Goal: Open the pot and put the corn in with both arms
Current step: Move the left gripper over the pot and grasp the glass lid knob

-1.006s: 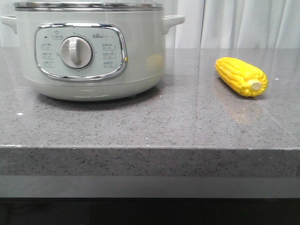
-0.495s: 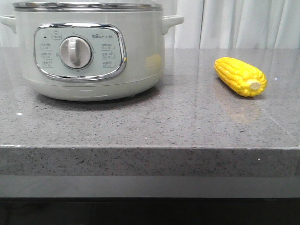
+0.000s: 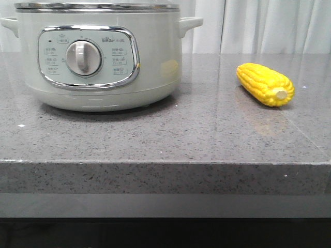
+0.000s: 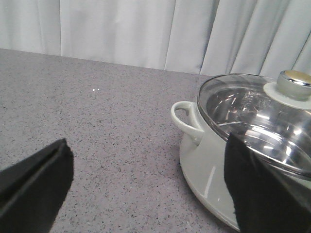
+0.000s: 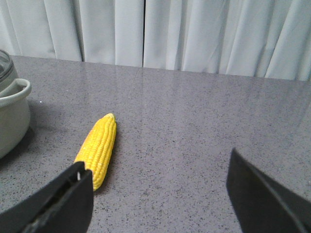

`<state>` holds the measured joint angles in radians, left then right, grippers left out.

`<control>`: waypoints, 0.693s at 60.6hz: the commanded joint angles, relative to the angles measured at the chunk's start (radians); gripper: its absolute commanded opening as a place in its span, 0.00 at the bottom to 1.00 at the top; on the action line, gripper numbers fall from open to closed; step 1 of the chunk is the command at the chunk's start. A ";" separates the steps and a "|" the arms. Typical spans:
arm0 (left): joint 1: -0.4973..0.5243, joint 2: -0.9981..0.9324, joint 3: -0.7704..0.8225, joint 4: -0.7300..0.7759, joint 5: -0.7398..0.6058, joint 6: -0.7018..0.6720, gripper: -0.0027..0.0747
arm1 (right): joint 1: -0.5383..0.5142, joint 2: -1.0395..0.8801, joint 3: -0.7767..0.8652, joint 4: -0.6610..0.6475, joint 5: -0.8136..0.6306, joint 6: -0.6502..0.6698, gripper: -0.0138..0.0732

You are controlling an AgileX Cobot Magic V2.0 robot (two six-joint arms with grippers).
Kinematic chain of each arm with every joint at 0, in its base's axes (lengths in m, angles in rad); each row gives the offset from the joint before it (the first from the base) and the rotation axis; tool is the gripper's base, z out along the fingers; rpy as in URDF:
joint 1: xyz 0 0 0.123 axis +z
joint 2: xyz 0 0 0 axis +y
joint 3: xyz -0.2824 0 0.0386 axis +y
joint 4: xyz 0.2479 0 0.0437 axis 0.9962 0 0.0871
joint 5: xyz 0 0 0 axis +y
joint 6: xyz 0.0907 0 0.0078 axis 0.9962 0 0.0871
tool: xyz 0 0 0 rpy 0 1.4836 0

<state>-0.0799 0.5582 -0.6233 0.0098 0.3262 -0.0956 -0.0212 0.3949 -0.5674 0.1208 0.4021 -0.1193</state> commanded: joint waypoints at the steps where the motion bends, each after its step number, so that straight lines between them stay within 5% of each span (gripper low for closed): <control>1: 0.000 0.035 -0.066 -0.010 -0.025 -0.009 0.83 | -0.004 0.015 -0.030 -0.006 -0.073 -0.011 0.84; 16: -0.026 0.278 -0.373 -0.091 0.200 0.106 0.83 | -0.004 0.015 -0.030 -0.006 -0.058 -0.011 0.84; 42: -0.309 0.817 -0.939 -0.112 0.418 0.120 0.83 | -0.004 0.015 -0.030 -0.006 -0.058 -0.011 0.84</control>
<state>-0.3515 1.3102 -1.4378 -0.0875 0.7460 0.0284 -0.0212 0.3949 -0.5674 0.1208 0.4180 -0.1202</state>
